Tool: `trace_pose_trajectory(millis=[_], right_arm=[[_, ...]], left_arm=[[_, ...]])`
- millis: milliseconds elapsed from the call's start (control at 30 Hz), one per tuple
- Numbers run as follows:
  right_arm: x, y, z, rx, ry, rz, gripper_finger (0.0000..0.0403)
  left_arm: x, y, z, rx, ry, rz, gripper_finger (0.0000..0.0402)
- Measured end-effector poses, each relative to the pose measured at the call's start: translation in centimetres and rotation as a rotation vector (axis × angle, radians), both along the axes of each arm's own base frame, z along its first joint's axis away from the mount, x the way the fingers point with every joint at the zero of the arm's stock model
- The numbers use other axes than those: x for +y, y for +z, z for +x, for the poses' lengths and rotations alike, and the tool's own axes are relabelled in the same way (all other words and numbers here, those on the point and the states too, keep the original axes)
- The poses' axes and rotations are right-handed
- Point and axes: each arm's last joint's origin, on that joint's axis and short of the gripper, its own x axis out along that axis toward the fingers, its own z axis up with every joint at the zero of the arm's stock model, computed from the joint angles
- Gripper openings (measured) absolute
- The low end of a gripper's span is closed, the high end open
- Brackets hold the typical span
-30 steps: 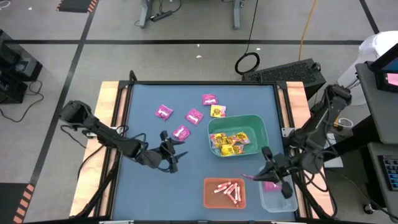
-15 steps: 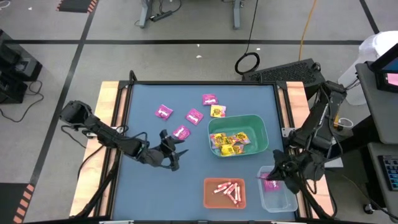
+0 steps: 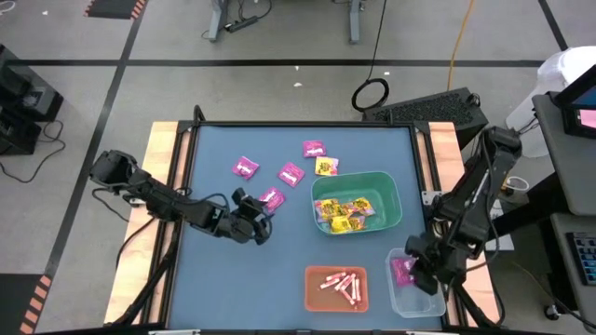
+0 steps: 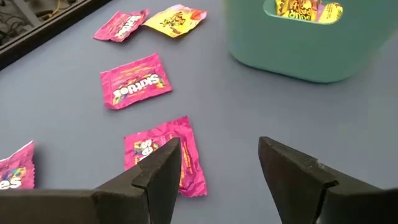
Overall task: Sort candy
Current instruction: Put the purple candy pack into the transparent bin
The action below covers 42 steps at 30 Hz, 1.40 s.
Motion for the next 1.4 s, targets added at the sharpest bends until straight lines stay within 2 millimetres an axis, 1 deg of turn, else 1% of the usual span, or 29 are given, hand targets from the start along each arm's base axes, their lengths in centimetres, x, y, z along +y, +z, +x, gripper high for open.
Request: trace_pose_trajectory(millis=[133,267,367,467,567,633,767,900,1067,1133,1233,1400], right_arm=[[0.6,-0.7,0.2,0.064,-0.029,0.003,0.0019],[0.9,-0.9,0.2,0.090,-0.023,0.023,0.0053],[1.1,-0.6,0.3,0.085,-0.031,0.067,0.0080],[1.4,0.1,0.5,0.044,-0.026,0.145,0.0101],[1.7,0.7,0.8,-0.080,-0.005,0.157,0.0108],[1.7,1.0,1.1,-0.166,0.016,0.114,0.0109],[1.7,2.2,1.7,-0.351,0.007,0.012,0.0109],[1.7,3.8,2.4,-0.552,-0.001,-0.122,0.0109],[1.9,5.2,3.2,-0.770,0.016,-0.290,0.0109],[1.8,5.4,3.4,-0.815,0.038,-0.364,0.0109],[1.7,5.4,3.8,-0.835,0.046,-0.425,0.0109],[2.0,4.5,4.5,-0.809,0.053,-0.469,0.0109]], left_arm=[[0.0,0.0,0.0,0.001,-0.001,-0.003,0.0219],[-0.1,0.0,0.0,-0.002,-0.005,-0.027,0.0219],[-0.1,0.0,0.0,-0.009,0.004,-0.039,0.0219],[0.0,-0.1,0.0,-0.003,0.012,-0.043,0.0219],[0.1,-0.1,-0.1,0.014,0.002,-0.025,0.0219],[0.1,-0.1,0.0,0.023,-0.012,-0.008,0.0219],[0.2,-0.2,0.0,0.034,-0.017,0.000,0.0219],[0.8,-1.2,0.0,0.119,-0.027,0.055,0.0219],[1.9,-3.2,0.9,0.237,-0.102,0.047,0.0219],[2.2,-4.1,1.1,0.281,-0.136,0.050,0.0219],[2.3,-4.8,1.7,0.295,-0.196,0.061,0.0219],[2.2,-5.1,1.8,0.319,-0.251,0.102,0.0219]])
